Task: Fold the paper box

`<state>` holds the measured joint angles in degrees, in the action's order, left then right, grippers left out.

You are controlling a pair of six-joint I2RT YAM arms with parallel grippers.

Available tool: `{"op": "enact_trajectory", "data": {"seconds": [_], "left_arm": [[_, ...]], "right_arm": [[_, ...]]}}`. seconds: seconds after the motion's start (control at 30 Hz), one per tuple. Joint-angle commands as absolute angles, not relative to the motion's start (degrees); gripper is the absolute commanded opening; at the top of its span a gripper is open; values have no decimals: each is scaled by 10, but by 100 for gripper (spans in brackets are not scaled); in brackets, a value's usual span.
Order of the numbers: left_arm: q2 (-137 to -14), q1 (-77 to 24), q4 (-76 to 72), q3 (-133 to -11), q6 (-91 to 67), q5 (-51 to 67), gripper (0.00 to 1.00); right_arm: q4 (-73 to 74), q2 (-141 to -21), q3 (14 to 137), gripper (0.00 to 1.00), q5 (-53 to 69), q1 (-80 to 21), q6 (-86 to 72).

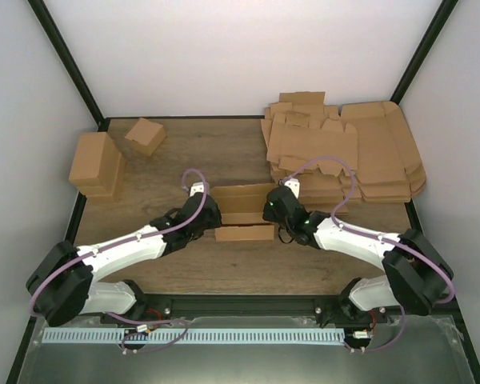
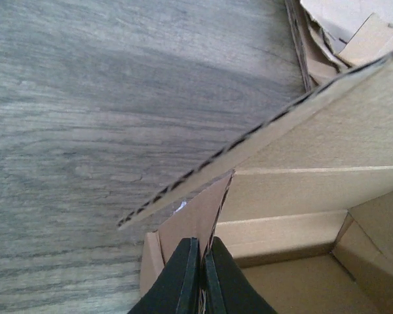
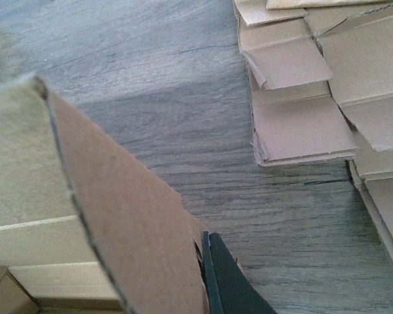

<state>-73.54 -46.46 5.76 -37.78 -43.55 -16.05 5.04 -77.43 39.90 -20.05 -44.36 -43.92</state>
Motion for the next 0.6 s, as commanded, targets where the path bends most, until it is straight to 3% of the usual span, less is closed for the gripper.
{"op": "enact_trajectory", "data": {"seconds": [0.0, 0.3, 0.47, 0.57], "left_arm": [[-736, -466, 40, -363, -447, -161, 4], [-714, -466, 58, -347, -457, -137, 4], [-693, -465, 72, -340, -459, -116, 11], [-678, -465, 98, -345, -456, -110, 21]], "right_arm": [[36, -779, 390, 1, -221, -446, -461], [52, -757, 360, 1, -229, -469, -457], [25, -743, 322, 1, -237, -473, -459], [19, -740, 317, 1, -246, -474, -450]]}}
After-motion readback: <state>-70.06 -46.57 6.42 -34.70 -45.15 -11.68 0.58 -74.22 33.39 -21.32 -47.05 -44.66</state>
